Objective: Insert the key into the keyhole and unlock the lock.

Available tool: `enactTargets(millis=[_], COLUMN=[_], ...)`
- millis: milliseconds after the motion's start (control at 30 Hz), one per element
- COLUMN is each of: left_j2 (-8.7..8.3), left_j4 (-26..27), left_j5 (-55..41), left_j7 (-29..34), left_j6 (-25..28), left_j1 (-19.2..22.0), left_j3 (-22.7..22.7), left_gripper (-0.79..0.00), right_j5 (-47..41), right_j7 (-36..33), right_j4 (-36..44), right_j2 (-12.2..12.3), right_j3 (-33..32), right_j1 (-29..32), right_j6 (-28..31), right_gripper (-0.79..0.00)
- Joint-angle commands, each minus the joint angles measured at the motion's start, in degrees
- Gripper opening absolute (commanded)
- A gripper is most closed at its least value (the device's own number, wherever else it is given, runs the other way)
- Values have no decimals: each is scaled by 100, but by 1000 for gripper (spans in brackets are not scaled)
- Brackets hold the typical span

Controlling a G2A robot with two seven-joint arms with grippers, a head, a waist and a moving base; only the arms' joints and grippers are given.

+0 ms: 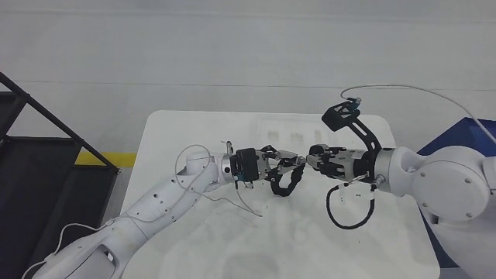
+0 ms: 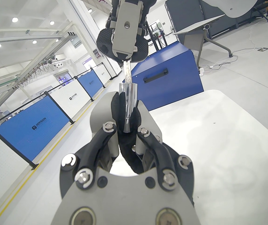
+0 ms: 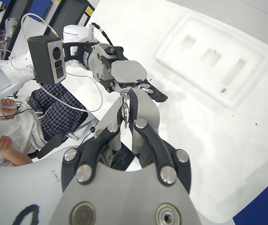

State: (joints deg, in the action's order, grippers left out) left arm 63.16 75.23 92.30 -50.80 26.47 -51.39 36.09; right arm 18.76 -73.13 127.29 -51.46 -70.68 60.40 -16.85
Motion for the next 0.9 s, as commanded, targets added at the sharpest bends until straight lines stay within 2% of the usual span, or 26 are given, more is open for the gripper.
enactTargets(millis=[0, 867], left_j2=[7, 126], left_j4=[11, 95], left_j5=[36, 213], left_j7=[13, 258], left_j6=[14, 213], left_j1=[-14, -147], left_j3=[27, 233], left_gripper=[-785, -785], right_j5=[18, 625], right_j7=[-2, -42], right_j4=[-9, -49], right_j2=[2, -24], right_j3=[18, 610], right_j1=[-12, -277], right_j6=[-6, -170], right_gripper=[-785, -785])
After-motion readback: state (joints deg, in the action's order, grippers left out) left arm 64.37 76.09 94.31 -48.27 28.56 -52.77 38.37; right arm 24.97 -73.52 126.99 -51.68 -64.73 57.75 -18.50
